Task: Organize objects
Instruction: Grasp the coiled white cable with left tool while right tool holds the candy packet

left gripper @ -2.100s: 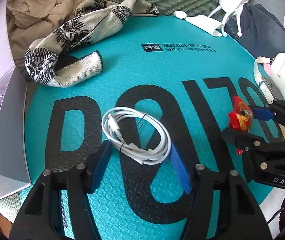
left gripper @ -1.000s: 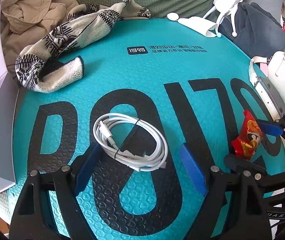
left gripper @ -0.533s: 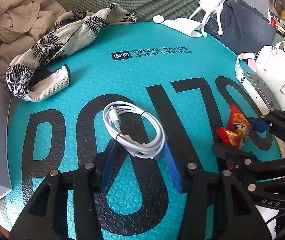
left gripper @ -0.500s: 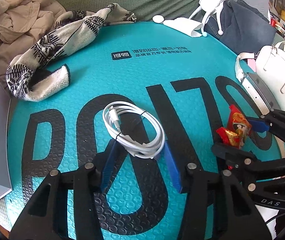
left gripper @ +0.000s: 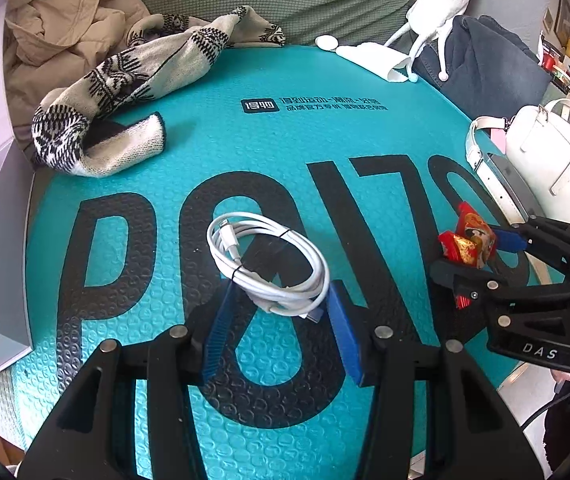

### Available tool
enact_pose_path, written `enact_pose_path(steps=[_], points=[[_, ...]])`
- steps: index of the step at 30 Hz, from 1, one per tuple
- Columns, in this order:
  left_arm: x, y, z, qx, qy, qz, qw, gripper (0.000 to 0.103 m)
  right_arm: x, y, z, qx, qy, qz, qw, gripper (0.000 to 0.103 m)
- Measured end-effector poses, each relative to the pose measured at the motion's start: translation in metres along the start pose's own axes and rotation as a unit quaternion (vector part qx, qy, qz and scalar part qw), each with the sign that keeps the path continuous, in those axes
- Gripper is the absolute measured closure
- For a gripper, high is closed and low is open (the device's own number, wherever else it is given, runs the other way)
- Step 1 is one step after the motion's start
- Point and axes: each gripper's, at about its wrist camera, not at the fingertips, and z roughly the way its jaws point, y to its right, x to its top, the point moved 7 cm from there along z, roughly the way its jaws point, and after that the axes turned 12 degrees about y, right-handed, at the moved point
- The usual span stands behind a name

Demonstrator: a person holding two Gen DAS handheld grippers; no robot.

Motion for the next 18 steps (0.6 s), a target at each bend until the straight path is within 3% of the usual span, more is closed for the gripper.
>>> enact_pose_path(steps=[7,14,15,16,18], points=[[0.007,-0.018,-0.016,0.012,0.01,-0.01,0.9998,0.057,0.009,-0.011,-0.002,0.009,0.007,-0.016,1.0,0.048],[-0.01,-0.039,-0.006,0.025,-0.021,-0.04,0.9987,0.057,0.008,-0.026,0.001,0.02,0.003,-0.026,0.999,0.048],[-0.009,-0.04,-0.006,0.032,-0.023,-0.038,0.9985,0.052,0.007,-0.028,0.002,0.021,0.0,-0.027,0.999,0.048],[-0.009,-0.041,-0.003,0.045,-0.031,-0.032,0.998,0.037,0.006,-0.028,0.002,0.02,-0.001,-0.027,0.999,0.048],[-0.009,-0.042,0.002,0.067,-0.037,-0.021,0.9968,0.026,0.005,-0.029,0.002,0.019,-0.005,-0.027,0.999,0.048]])
